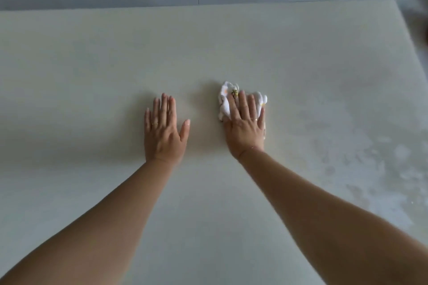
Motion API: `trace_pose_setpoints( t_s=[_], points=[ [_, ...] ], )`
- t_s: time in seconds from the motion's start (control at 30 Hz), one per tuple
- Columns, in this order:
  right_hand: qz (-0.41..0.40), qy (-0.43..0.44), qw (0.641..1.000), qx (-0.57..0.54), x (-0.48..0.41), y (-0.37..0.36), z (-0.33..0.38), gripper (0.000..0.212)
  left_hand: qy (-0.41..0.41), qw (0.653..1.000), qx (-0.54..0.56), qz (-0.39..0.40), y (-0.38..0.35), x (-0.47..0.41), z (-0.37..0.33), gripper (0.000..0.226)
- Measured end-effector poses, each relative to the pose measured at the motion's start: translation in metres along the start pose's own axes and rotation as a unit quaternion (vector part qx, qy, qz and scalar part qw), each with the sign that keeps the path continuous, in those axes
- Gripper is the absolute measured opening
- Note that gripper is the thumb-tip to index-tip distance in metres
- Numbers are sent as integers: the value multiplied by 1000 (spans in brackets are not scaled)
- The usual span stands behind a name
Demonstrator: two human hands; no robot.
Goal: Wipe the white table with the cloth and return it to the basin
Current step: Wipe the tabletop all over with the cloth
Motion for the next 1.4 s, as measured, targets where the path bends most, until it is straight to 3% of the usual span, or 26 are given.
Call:
trace_pose_setpoints(
  t_s=[0.07,0.13,0.2,0.27,0.33,0.4,0.47,0.53,0.63,0.7,0.77,0.83,0.9,0.97,1.07,1.13,1.2,1.27,1.33,1.4],
  points=[
    [-3,-5,1000,-15,10,-9,22,58,-5,1000,-18,3,-7,0,3,67],
    [4,115,993,7,26,-14,48,57,-3,1000,-28,-1,-9,0,4,66],
    [7,269,962,53,27,-8,55,54,-2,1000,-27,3,-9,-1,4,67],
    [29,347,931,112,8,-1,42,54,1,1000,-22,18,-10,-1,4,69],
    [37,277,953,115,-29,8,22,55,3,999,-24,23,-11,0,5,69],
    [12,107,993,53,-60,13,9,56,4,999,-26,21,-11,0,5,69],
    [-12,-21,1000,16,-63,5,26,58,6,999,-30,23,-11,0,5,69],
    [0,14,1000,0,-50,-9,65,60,9,999,-35,28,-12,0,5,69],
    [43,262,961,75,-32,-17,101,56,8,999,-31,29,-11,0,4,68],
    [36,333,936,108,-49,-7,86,54,4,999,-30,25,-11,0,5,68],
    [20,260,960,104,-85,7,57,55,4,999,-33,22,-11,-1,5,68],
    [0,96,994,43,-113,17,33,55,9,999,-28,25,-11,-1,5,69],
    [-21,-20,999,13,-115,11,42,57,16,999,-26,27,-11,-2,6,69],
    [-13,-3,1000,5,-101,-1,72,58,20,999,-26,33,-12,-1,6,68],
    [31,231,970,66,-82,-10,106,56,19,999,-26,40,-11,-1,5,68],
    [46,310,945,99,-99,-2,91,56,19,998,-22,47,-9,0,4,69],
    [37,234,968,84,-134,11,58,58,22,998,-12,51,-3,-3,2,67],
    [13,71,997,33,-162,23,29,58,34,999,-9,37,6,-12,-2,61],
    [-14,-37,999,16,-164,22,32,59,37,999,-17,-6,17,-31,-8,47],
    [-10,-13,1000,0,-151,12,61,60,55,998,-15,-35,23,-56,-10,40]
  ],
)
Point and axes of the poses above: each hand's wrist, its own x-axis away from the middle knuckle, its own y-axis out of the back of the hand, z = x × y, the point moved 7 cm from there along -x, towards the middle knuckle
